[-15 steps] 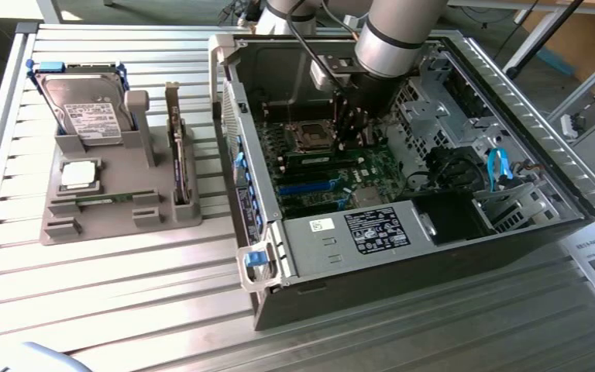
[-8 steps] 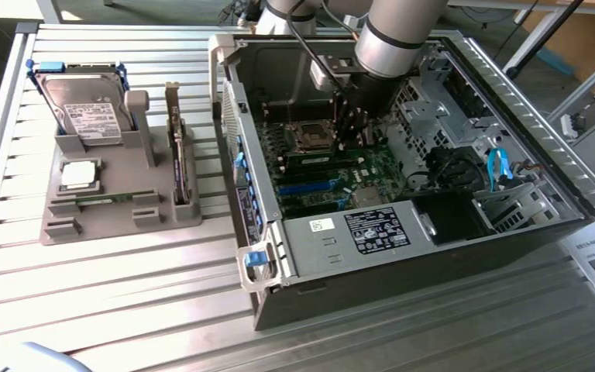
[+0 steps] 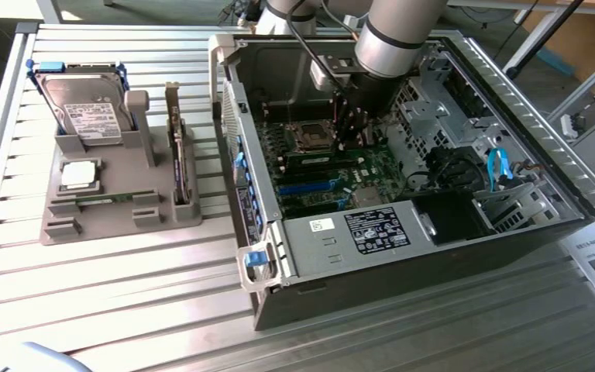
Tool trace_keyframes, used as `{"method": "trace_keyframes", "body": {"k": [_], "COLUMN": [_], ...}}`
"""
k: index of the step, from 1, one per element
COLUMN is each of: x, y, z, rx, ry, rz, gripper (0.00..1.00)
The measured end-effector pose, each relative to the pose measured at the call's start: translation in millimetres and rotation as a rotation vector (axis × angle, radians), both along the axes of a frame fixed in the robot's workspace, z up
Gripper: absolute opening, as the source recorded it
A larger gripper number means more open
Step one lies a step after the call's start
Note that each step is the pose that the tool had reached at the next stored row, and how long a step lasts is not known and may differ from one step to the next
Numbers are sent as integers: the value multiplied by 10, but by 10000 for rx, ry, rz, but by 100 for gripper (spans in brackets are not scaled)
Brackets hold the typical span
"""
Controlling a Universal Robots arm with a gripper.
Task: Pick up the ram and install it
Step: 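Insert the ram into the slot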
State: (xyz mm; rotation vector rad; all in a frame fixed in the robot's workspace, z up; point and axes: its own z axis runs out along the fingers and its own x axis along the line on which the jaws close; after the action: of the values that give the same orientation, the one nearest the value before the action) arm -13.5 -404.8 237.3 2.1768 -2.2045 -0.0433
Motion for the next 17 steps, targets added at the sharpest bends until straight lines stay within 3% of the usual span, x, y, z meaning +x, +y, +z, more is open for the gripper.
{"method": "trace_keyframes", "body": {"k": [17], "x": [0], "y": [0], "z": [49], "rx": [0], "ry": [0], "rz": [0], "gripper": [12]}}
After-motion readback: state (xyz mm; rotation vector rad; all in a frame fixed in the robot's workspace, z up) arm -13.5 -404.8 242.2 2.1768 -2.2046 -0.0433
